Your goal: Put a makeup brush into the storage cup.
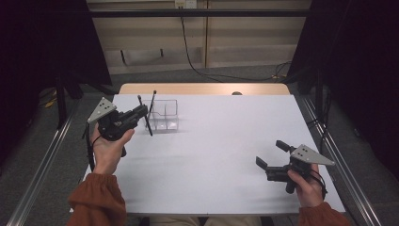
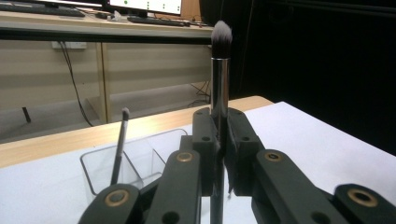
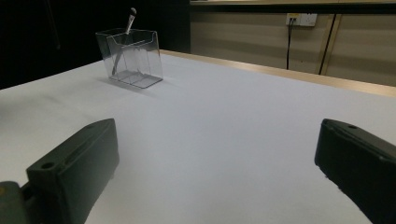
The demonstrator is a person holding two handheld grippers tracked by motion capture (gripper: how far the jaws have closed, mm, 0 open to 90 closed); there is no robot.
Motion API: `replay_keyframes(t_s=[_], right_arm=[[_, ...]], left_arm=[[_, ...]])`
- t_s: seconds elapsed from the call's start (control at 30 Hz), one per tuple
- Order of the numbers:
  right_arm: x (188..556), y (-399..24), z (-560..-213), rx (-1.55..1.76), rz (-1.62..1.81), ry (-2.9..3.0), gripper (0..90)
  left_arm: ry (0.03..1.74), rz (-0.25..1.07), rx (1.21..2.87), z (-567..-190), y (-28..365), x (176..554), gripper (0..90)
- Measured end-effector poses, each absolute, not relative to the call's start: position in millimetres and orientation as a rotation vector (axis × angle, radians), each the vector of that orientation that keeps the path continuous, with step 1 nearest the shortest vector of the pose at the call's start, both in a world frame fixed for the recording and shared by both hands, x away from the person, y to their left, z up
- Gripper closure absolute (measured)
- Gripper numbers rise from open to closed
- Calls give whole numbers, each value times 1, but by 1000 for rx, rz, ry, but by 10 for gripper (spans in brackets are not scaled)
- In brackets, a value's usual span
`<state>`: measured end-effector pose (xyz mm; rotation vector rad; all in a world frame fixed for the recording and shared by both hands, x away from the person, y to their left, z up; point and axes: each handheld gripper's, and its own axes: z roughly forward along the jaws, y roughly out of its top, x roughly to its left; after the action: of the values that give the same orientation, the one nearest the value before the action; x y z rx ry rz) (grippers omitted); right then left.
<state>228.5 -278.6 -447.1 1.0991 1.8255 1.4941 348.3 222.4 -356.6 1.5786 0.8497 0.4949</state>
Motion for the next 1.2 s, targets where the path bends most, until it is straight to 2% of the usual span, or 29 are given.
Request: replay_keyframes(t_s=[0.53,1.2], right_arm=[[228,-279,-447,1103,1504,1827,0],[228,-278,-448,1094,1520,1835,0]], left_arm=[[867,558,1570,-337,226,371,840],[857,614,1566,-318,212,400,840]])
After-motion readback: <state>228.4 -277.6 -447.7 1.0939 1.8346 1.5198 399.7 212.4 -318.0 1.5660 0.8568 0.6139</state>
